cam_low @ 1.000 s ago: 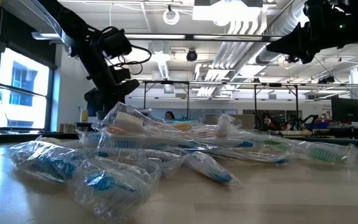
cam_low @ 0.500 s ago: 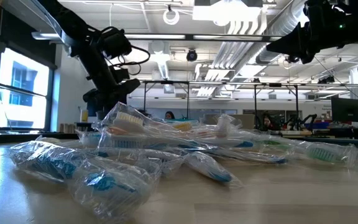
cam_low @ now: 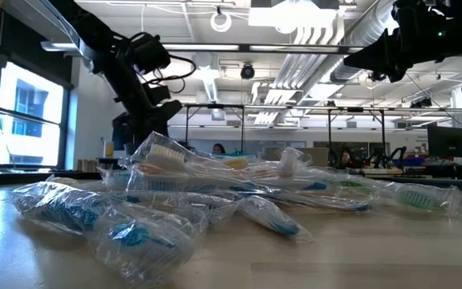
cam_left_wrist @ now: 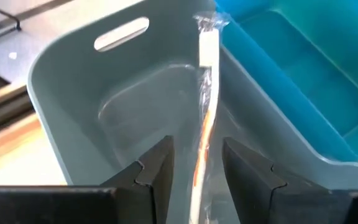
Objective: Pick & Place Toothbrushes
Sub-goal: Put the orange toothbrush into the dark blue bin
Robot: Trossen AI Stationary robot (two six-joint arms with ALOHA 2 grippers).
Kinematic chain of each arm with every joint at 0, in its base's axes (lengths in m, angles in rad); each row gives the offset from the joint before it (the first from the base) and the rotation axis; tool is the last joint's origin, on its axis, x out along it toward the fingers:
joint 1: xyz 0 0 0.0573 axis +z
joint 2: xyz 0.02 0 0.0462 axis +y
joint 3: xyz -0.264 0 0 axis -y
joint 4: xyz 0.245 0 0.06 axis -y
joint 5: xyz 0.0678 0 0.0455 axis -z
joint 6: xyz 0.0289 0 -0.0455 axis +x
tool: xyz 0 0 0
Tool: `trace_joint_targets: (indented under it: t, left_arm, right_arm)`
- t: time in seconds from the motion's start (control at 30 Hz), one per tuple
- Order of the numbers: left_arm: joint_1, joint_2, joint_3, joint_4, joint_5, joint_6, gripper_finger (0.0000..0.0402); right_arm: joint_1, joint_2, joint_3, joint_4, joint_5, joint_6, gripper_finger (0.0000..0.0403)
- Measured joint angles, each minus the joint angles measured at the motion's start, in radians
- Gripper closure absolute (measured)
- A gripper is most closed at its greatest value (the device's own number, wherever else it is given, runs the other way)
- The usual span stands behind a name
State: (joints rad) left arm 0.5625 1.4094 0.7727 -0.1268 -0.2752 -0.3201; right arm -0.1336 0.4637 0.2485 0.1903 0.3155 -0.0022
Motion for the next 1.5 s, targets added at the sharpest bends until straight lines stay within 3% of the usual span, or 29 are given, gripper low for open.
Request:
trace_joint_targets:
  t: [0.5, 0.77, 1.0, 1.5]
  left_arm:
    - [-0.002, -0.047, 0.001, -0.002, 0.012, 0.053, 0.0385]
    - [0.000, -0.047, 0.001, 0.018, 0.045, 0.051, 0.0391]
    - [-0.016, -0.072, 0.000, 0.012, 0.078, 0.165, 0.0391]
    - [-0.125, -0.349, -0.134, 0.027, 0.075, 0.248, 0.0392]
  right_arm:
    - [0.000, 0.000, 0.000, 0.000, 0.000, -0.002, 0.0401]
    - [0.000, 0.000, 0.000, 0.000, 0.000, -0.002, 0.0401]
    - [0.000, 0.000, 0.000, 0.000, 0.000, 0.001, 0.0401]
    - [0.000, 0.000, 0.000, 0.012, 0.000, 0.009, 0.0401]
